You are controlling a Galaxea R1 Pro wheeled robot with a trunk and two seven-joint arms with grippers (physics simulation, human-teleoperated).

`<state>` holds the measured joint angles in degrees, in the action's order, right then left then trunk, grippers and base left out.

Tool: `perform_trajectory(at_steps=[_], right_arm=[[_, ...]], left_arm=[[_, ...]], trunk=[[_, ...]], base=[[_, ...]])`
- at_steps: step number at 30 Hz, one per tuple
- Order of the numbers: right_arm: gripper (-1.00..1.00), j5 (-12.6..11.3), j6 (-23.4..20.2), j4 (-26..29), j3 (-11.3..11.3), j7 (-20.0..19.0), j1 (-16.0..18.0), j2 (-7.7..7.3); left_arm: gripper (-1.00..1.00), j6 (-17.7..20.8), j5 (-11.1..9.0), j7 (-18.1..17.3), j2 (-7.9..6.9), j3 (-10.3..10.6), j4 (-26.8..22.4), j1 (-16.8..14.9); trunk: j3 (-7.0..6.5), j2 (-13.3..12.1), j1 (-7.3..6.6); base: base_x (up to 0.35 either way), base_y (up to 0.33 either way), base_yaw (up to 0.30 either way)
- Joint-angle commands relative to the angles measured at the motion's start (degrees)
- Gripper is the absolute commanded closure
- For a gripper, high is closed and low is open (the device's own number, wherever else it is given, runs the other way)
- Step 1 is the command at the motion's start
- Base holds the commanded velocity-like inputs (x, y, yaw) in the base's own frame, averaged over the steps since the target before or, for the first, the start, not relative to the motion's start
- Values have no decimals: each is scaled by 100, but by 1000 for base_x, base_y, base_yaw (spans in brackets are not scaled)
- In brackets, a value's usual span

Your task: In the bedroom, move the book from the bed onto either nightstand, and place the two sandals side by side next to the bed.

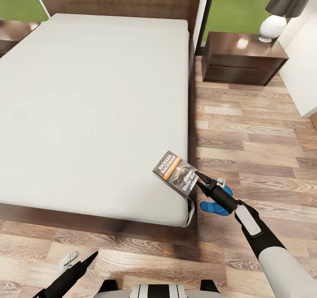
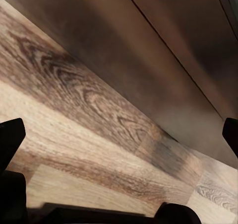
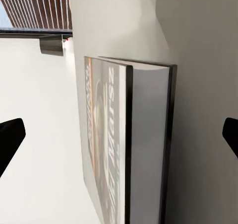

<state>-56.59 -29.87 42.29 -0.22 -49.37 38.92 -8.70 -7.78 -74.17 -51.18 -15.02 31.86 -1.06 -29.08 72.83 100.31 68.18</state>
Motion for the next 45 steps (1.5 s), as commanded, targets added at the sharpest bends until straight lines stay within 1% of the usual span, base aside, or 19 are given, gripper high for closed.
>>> perform_trajectory(at_steps=[1, 22, 23, 44, 45], right_arm=[[-100, -37, -45, -1, -3, -2, 2, -1], [-100, -37, -45, -1, -4, -2, 2, -1], [100, -37, -45, -1, -3, -2, 2, -1], [100, -37, -45, -1, -2, -2, 2, -1], [100, -37, -45, -1, -3, -2, 2, -1]], left_arm=[[-100, -40, -28, -6, -1, 48, 1, -1], [-100, -40, -28, -11, -1, 48, 1, -1], [-100, -40, -28, -13, -1, 48, 1, -1], [-100, -40, -28, -24, -1, 48, 1, -1], [-100, -38, -28, -24, -1, 48, 1, -1]], trunk=[[3, 1, 0], [3, 1, 0], [3, 1, 0], [3, 1, 0], [-15, -39, -22]], base=[[4, 1, 0], [0, 0, 0], [0, 0, 0], [0, 0, 0], [0, 0, 0]])
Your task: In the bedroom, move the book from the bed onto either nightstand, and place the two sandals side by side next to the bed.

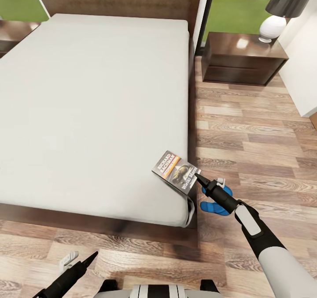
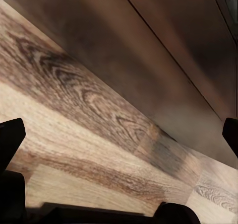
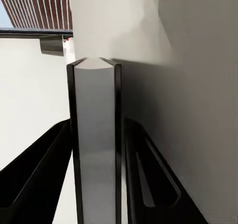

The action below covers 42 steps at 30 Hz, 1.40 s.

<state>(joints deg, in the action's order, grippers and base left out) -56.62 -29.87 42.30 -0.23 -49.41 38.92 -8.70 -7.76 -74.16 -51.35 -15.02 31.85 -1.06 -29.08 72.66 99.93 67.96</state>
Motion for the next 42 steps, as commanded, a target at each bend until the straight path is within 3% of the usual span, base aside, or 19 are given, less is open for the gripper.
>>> perform_trajectory(at_steps=[1, 42], right_arm=[[100, -34, -45, -2, -2, 2, 2, -1], [100, -16, -66, 94, 14, -56, -7, 17]], left_arm=[[-100, -37, -28, -6, -3, 49, 1, -1], [-100, -32, -28, -6, -9, 49, 1, -1]], trunk=[[-16, -40, -23], [-752, -1685, -923]], base=[[0, 0, 0], [0, 0, 0]])
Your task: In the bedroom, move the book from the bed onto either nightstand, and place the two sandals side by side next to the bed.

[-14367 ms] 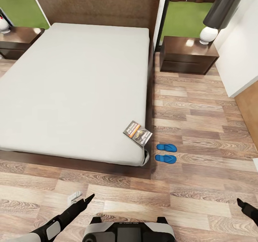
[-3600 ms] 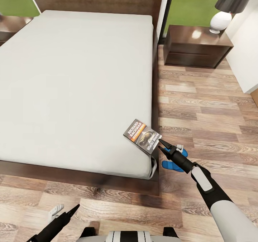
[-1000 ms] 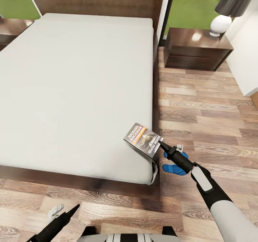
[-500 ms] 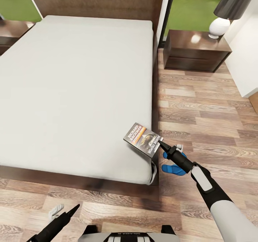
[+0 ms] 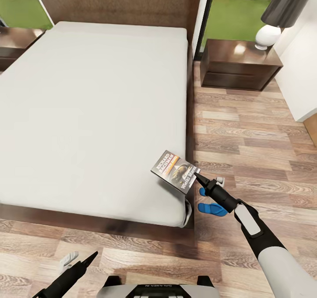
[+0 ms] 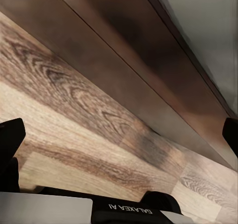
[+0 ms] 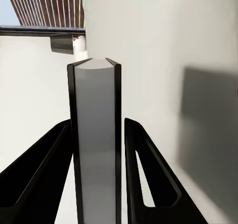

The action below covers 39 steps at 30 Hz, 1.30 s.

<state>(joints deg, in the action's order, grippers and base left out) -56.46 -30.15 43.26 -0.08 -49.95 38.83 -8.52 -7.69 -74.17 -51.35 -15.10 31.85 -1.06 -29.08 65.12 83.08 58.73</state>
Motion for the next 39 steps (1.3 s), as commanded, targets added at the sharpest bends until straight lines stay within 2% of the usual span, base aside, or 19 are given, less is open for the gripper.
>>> perform_trajectory(at_steps=[1, 39], right_arm=[[100, -31, -38, -2, -1, -1, 2, -1], [100, -31, -35, -10, 15, 2, 1, -1]], left_arm=[[-100, -40, -28, -6, 1, 49, 1, -1], [-100, -40, -27, -10, 0, 49, 1, -1]], trunk=[[-16, -40, -23], [-698, -1564, -857]], base=[[0, 0, 0], [0, 0, 0]])
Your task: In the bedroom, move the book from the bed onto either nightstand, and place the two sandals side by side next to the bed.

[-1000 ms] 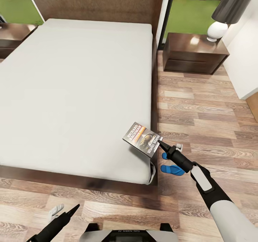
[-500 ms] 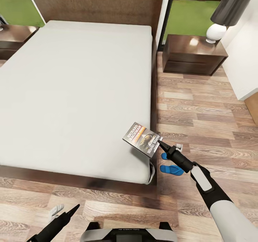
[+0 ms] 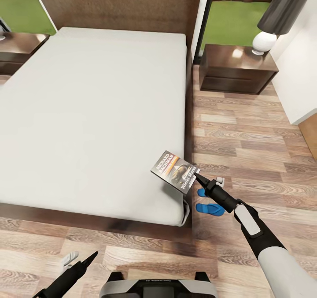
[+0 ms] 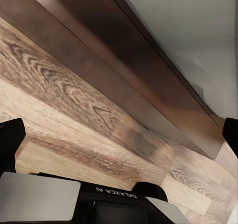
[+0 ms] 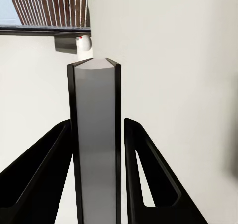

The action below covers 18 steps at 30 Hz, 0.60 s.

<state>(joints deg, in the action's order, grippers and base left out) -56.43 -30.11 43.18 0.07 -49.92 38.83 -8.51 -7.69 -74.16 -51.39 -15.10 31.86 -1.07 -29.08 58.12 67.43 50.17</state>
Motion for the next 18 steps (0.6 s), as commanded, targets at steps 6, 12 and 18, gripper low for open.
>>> perform_trajectory(at_steps=[6, 12, 18], right_arm=[[100, -34, -36, -2, 0, 0, 2, -1], [100, -34, -30, -2, 2, 0, 2, -1], [100, -34, -30, 0, 2, 0, 2, -1]], left_arm=[[-100, -40, -27, -3, 5, 49, -1, -1], [-100, -40, -28, -7, 2, 49, 1, -1], [-100, -40, -28, -10, 1, 49, 1, -1]], trunk=[[-109, -240, -132], [-153, -240, -132], [-208, -240, -132]], base=[[0, 0, 0], [0, 0, 0], [0, 0, 0]])
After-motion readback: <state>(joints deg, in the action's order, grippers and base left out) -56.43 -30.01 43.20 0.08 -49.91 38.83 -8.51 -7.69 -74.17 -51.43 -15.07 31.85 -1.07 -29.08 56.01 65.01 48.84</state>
